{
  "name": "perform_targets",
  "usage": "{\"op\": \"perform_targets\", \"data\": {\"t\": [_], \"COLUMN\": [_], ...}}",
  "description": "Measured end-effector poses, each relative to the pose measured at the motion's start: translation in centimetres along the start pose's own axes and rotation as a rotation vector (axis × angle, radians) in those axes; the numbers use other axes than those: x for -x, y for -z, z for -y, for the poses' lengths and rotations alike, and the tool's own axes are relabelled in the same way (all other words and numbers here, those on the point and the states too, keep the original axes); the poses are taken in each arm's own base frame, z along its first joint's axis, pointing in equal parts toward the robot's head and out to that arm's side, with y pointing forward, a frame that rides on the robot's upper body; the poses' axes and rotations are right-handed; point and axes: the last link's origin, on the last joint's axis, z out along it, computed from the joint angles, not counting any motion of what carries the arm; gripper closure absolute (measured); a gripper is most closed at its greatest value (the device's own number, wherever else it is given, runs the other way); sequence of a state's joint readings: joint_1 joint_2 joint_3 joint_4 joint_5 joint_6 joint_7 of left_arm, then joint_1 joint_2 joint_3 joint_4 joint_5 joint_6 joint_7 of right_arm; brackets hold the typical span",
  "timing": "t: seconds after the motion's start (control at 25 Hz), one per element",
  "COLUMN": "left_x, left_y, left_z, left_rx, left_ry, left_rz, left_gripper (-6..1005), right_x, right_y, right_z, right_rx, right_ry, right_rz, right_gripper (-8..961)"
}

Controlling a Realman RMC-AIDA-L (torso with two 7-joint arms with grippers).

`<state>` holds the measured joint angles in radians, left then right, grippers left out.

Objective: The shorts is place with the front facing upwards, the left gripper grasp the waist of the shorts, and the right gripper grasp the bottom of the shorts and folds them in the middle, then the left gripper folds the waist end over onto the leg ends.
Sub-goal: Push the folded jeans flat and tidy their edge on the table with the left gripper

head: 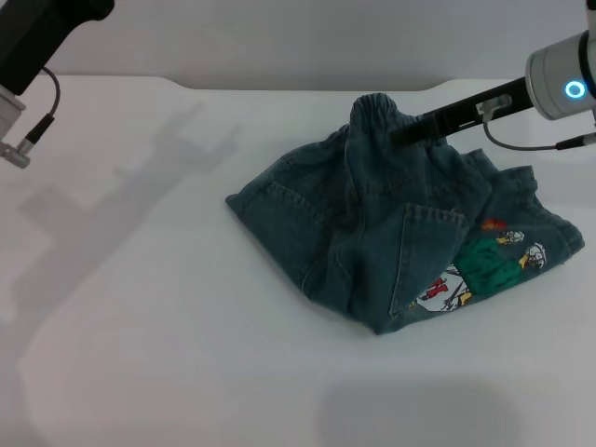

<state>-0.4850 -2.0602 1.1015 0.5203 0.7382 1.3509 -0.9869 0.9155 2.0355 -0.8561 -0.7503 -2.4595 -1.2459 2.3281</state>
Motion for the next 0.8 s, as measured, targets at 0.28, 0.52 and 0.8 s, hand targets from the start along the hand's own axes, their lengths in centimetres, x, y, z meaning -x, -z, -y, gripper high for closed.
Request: {"op": "perform_targets", "data": {"t": [0.28, 0.52, 0.8], "left_x": [-0.1, -0.1, -0.2], "left_y": [0.6, 0.9, 1.0], "left_z": [0.0, -0.1, 0.0], "left_rx": [-0.002, 0.002, 0.000], "left_ry": [-0.008, -0.015, -0.018], "left_rz": [-0.006, -0.007, -0.011], "left_gripper": [197, 197, 197], "right_x": [-0.8, -1.0, -1.2], "right_y": [-1.0, -1.5, -1.4], "right_z": [0.2, 0.0, 0.3], "right_rx": [-0.026, -0.024, -0.041], "right_ry": [-0.016, -0.018, -0.026], "right_rz": [-0.026, -0.030, -0.011], "right_gripper": [509, 510, 551]}}
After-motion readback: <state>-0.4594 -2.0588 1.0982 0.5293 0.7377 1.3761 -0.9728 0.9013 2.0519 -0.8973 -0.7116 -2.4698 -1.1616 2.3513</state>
